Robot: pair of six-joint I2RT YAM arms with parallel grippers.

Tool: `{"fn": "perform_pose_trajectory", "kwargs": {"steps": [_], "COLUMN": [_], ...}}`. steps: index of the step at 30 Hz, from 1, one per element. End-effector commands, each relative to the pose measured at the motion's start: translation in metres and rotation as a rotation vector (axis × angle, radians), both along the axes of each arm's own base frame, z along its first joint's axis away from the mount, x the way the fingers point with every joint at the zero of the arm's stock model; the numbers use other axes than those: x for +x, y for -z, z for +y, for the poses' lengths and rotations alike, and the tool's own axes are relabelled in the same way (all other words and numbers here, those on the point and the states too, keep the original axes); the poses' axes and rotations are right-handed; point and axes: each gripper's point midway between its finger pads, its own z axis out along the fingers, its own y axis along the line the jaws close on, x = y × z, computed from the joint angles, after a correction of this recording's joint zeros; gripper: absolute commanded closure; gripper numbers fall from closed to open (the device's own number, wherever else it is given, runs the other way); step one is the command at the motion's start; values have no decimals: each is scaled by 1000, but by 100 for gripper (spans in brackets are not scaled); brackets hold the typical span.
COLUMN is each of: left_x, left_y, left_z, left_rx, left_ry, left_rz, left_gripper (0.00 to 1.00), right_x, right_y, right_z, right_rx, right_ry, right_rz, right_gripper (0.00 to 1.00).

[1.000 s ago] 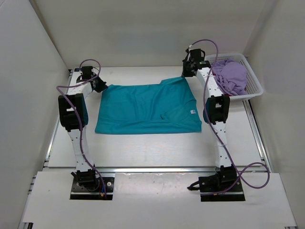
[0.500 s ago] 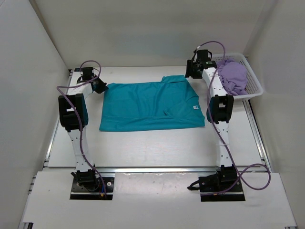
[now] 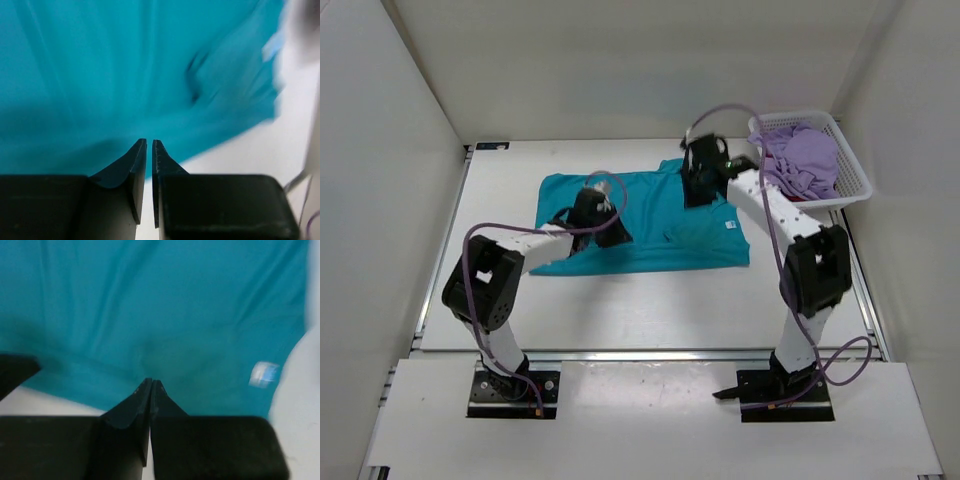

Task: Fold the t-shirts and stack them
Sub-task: Grap the side of the flattened tshirt furthest away from the robot with both arms

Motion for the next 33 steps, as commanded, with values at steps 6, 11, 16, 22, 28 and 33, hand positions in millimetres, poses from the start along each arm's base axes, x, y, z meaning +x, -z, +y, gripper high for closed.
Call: {"fn": "perform_pose_trajectory", "kwargs": {"steps": [6,11,16,22,28,33], "left_x": [-57,-47,-71,-117,-166,-187], "left_y": [50,61,92,118,122,111], "left_z": [-27,-12,-3,22,45,47], "left_rx": [-6,-26,-35,-21,42,62], "left_ry": [90,25,24,40,93,152], "left_rz": [123,147,252,360,370,318], "left_gripper": [79,80,80,82,80,77], "right_x": [-99,-112,-123,-181,-256,-264], "right_y": [80,127,164,192,199,159], "right_z": [6,4,-9,-17,-4,14], "right_rx": [123,135,140,135,153,200], "right_ry": [-15,15,70,87,27,-36], "right_rz": [44,75,121,220,317,284], "right_gripper": [100,99,100,100,100,97]}}
